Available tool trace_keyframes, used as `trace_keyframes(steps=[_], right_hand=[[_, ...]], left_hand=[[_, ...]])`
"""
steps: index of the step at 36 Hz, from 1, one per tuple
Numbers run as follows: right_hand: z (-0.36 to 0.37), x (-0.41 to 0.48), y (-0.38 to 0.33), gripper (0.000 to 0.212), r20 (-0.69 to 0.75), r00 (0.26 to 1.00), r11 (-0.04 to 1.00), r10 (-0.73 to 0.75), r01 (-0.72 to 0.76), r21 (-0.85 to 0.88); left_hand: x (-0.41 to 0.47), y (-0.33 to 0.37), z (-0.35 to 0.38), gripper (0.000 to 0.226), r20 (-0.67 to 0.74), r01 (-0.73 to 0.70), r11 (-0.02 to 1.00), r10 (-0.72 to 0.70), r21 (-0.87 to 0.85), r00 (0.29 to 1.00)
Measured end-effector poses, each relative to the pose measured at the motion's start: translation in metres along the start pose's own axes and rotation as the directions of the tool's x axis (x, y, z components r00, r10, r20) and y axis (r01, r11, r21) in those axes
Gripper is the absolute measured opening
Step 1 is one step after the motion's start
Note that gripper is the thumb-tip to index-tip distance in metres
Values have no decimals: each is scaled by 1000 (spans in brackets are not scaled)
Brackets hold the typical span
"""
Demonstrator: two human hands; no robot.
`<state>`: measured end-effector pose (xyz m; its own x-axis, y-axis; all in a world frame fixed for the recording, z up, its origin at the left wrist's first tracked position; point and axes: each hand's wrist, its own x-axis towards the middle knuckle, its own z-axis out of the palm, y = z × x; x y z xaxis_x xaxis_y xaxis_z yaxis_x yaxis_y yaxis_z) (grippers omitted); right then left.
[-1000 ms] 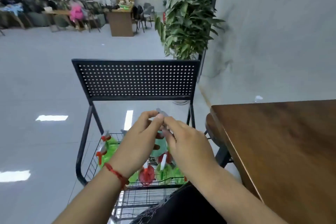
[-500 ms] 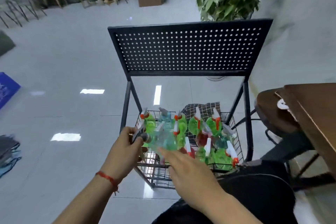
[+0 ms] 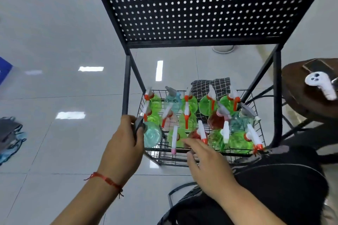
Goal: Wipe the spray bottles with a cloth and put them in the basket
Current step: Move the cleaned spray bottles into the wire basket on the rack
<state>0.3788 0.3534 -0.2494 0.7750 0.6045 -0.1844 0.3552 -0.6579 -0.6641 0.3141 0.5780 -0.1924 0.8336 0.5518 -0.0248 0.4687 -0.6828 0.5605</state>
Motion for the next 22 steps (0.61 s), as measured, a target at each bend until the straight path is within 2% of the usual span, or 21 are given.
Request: trace_keyframes(steps=[6, 15, 22], right_hand=[[3, 9, 5, 43, 37, 999, 1000, 12, -12, -9], [9, 7, 20, 45, 52, 998, 999, 32, -34, 26], [7, 9, 22, 41, 18, 999, 997, 41, -42, 60]], left_hand=[[15, -14, 46, 11, 25, 51, 997, -49, -55, 998], [32, -25, 93, 24, 145, 108, 993, -101, -41, 984], [30, -18, 97, 47, 202, 118, 993, -117, 4, 972]])
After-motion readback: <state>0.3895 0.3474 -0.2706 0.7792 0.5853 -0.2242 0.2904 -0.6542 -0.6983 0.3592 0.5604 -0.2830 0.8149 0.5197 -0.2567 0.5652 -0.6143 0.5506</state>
